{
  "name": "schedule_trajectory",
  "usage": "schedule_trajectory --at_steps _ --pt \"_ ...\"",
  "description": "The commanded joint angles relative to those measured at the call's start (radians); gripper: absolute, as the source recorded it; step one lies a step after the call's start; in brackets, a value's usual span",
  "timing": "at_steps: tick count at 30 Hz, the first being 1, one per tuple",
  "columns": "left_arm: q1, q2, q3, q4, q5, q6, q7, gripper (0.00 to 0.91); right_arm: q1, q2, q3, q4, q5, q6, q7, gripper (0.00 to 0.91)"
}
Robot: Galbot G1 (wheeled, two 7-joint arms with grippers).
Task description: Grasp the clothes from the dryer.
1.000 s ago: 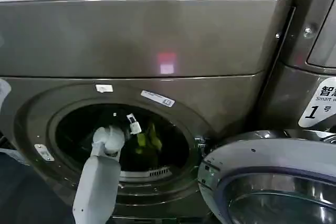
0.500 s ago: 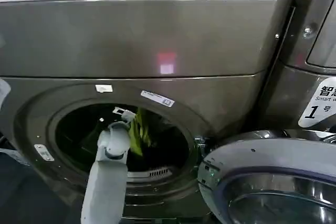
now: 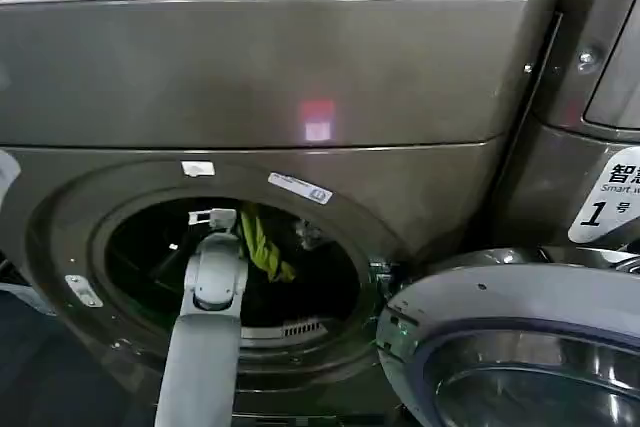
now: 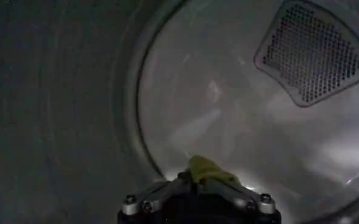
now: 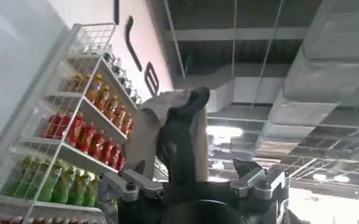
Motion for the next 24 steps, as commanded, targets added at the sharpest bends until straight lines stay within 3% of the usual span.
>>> schedule_trajectory --at_steps 1,21,24 --pt "0.006 -0.034 0.007 -0.011 -0.093 -0.009 -0.005 0.000 0.004 0.003 -0.003 -0.001 0.013 0.012 0.004 0.907" --pt "0.014 -0.023 0.008 -0.010 -0.152 -0.040 0.034 0.000 -0.005 0.003 0.007 -0.005 0.014 0.017 0.003 0.907" --pt "0.015 -0.023 0.007 -0.010 -0.153 -0.038 0.035 0.000 -0.001 0.003 0.010 0.008 0.007 -0.001 0.022 0.907"
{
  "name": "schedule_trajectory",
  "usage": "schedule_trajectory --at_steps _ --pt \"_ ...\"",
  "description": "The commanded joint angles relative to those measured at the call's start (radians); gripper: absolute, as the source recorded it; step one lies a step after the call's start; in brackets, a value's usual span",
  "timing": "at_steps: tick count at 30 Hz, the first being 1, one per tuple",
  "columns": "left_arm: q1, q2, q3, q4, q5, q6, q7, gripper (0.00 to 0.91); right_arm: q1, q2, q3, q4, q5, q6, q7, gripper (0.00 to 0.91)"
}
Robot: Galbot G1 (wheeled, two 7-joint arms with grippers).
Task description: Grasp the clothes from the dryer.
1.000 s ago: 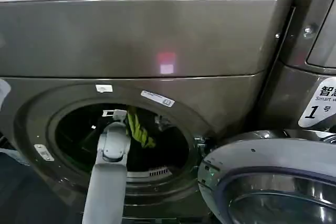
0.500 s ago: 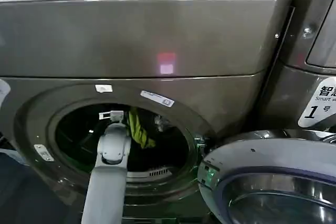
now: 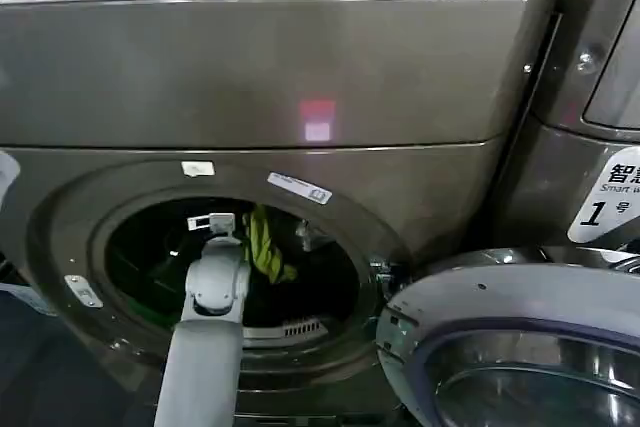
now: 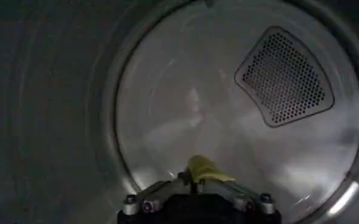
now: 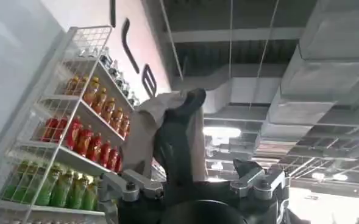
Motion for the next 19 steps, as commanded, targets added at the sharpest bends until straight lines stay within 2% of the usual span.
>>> schedule_trajectory --at_steps 1,19 --pt "0.001 -0.023 0.000 -0.001 -0.025 -0.007 0.011 0.000 0.004 -0.001 0.007 0.015 -0.012 -0.023 0.021 0.907" --pt "0.000 -0.023 0.003 0.000 -0.025 -0.010 0.021 0.000 0.003 -0.006 0.026 0.025 -0.026 -0.041 0.034 0.907"
